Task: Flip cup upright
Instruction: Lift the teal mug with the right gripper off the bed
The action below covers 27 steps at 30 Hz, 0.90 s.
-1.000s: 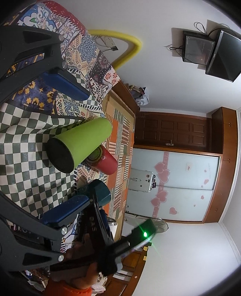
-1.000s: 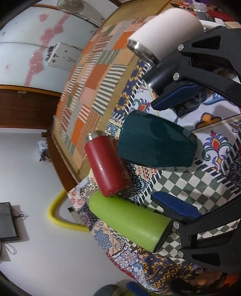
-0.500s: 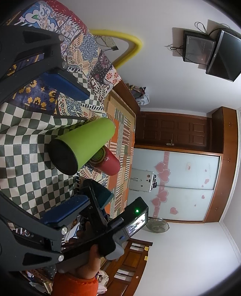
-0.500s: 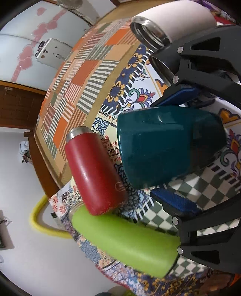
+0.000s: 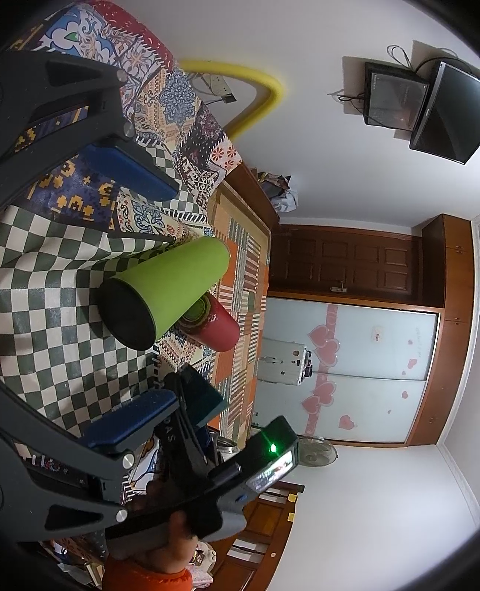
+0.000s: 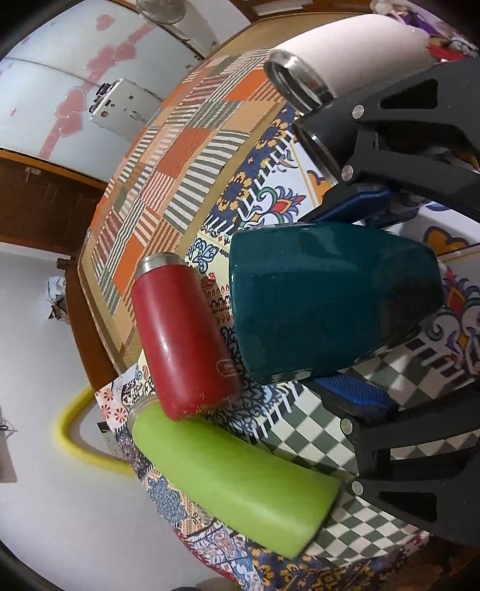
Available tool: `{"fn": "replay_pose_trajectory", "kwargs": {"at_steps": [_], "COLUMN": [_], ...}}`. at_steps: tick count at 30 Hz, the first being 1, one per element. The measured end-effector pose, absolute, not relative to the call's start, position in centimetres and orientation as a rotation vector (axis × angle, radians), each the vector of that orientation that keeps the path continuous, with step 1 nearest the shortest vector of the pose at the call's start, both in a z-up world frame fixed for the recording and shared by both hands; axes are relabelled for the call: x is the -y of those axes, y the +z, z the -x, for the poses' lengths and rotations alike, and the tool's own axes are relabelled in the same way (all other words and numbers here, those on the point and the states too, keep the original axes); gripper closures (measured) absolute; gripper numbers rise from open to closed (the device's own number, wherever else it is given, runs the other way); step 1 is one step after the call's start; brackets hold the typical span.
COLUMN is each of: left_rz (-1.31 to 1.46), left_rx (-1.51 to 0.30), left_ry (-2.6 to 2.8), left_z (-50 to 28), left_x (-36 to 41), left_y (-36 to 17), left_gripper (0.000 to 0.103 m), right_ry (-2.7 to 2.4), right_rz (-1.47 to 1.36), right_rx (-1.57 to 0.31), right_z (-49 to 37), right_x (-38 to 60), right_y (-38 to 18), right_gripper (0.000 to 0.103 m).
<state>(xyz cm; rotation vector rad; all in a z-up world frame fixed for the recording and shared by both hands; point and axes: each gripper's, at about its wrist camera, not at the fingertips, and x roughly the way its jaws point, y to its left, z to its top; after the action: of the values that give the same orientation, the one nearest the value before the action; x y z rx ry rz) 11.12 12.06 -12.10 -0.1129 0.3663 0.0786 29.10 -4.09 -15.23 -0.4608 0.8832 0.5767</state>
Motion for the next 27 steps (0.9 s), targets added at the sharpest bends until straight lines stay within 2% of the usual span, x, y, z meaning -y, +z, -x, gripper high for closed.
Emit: {"fn": "replay_pose_trajectory", "kwargs": {"at_steps": [16, 27], "left_rz": [0.083, 0.078], "left_rx": [-0.349, -0.374], "left_ry": [0.067, 0.044], "left_z": [-9.1, -7.7], "left_x": [-9.9, -8.5], "left_y": [-10.2, -10.2], "left_gripper": [0.000, 0.000], "right_ry": [0.625, 0.627], "right_rz": [0.411, 0.374], "right_rx": [-0.804, -0.843], "right_z": [-23.4, -20.2], "right_x": [7.4, 10.2], "right_y": [-12.0, -12.9], "right_gripper": [0.034, 0.034]}}
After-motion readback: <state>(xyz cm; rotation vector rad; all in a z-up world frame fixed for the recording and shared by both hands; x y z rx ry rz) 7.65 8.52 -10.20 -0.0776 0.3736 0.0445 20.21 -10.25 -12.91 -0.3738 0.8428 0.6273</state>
